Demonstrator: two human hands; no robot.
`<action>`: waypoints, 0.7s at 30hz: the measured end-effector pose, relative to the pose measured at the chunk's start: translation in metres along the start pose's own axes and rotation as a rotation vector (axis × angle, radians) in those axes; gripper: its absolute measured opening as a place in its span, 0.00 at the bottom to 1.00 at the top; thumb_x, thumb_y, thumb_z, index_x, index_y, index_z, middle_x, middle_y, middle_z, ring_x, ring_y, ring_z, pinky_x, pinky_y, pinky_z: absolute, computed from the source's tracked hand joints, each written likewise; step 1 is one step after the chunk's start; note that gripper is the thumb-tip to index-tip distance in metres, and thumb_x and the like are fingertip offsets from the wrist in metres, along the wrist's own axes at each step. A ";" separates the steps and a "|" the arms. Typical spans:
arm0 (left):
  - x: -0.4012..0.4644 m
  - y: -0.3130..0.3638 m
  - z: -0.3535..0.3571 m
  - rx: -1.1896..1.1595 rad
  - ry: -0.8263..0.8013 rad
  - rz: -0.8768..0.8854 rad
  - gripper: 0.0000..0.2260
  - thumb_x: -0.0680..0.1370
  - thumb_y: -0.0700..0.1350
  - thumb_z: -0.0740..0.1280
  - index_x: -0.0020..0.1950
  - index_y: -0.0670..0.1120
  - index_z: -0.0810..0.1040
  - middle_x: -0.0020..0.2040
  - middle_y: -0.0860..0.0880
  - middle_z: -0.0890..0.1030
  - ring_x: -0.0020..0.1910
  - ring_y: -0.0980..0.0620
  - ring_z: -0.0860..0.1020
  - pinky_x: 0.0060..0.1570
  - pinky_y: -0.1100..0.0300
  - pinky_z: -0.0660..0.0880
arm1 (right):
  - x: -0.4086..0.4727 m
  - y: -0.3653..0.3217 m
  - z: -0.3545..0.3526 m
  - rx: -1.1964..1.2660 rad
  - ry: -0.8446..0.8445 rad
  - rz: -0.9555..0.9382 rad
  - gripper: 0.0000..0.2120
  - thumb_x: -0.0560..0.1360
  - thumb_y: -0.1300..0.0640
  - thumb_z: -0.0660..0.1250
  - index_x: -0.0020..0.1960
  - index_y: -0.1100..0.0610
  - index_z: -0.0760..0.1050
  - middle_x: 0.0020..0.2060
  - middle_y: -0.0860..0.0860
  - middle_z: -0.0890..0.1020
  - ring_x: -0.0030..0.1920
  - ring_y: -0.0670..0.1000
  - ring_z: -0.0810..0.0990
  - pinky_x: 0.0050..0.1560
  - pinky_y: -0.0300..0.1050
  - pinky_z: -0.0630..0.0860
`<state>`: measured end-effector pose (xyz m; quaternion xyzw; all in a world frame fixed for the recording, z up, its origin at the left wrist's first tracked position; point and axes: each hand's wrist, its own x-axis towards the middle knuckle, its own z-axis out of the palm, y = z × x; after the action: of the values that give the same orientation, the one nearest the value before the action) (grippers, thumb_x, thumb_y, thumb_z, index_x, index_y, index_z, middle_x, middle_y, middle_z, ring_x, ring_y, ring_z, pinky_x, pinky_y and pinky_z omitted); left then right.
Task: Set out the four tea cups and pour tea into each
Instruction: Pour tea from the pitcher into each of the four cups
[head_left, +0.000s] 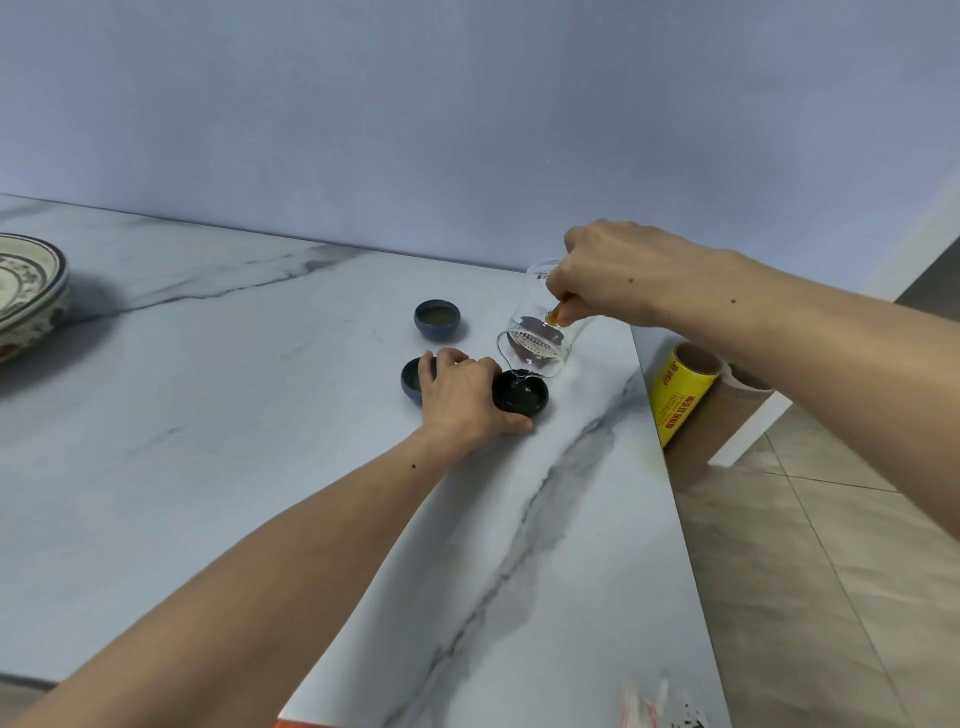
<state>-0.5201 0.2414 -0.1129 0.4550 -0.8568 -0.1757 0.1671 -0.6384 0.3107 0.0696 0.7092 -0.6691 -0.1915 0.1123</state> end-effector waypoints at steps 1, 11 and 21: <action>0.000 0.000 0.000 -0.002 0.001 -0.001 0.32 0.57 0.66 0.74 0.55 0.50 0.79 0.53 0.45 0.79 0.65 0.44 0.66 0.70 0.46 0.53 | 0.000 -0.001 0.000 -0.004 0.003 -0.003 0.14 0.77 0.49 0.65 0.51 0.60 0.77 0.42 0.55 0.70 0.41 0.57 0.70 0.37 0.47 0.67; -0.002 0.000 0.002 -0.056 0.007 -0.025 0.32 0.57 0.65 0.75 0.56 0.51 0.79 0.54 0.47 0.80 0.65 0.44 0.66 0.70 0.47 0.54 | -0.005 -0.005 0.001 -0.029 0.040 -0.019 0.14 0.76 0.49 0.66 0.50 0.61 0.77 0.42 0.56 0.68 0.43 0.58 0.70 0.37 0.48 0.68; -0.002 0.000 0.001 -0.041 0.003 -0.024 0.31 0.58 0.65 0.75 0.57 0.51 0.78 0.53 0.46 0.80 0.64 0.44 0.67 0.70 0.47 0.54 | -0.011 -0.004 -0.001 -0.033 0.089 -0.041 0.13 0.75 0.50 0.67 0.49 0.61 0.75 0.41 0.56 0.68 0.43 0.56 0.69 0.36 0.48 0.68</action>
<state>-0.5199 0.2435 -0.1140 0.4619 -0.8474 -0.1945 0.1756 -0.6349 0.3220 0.0704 0.7286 -0.6456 -0.1732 0.1498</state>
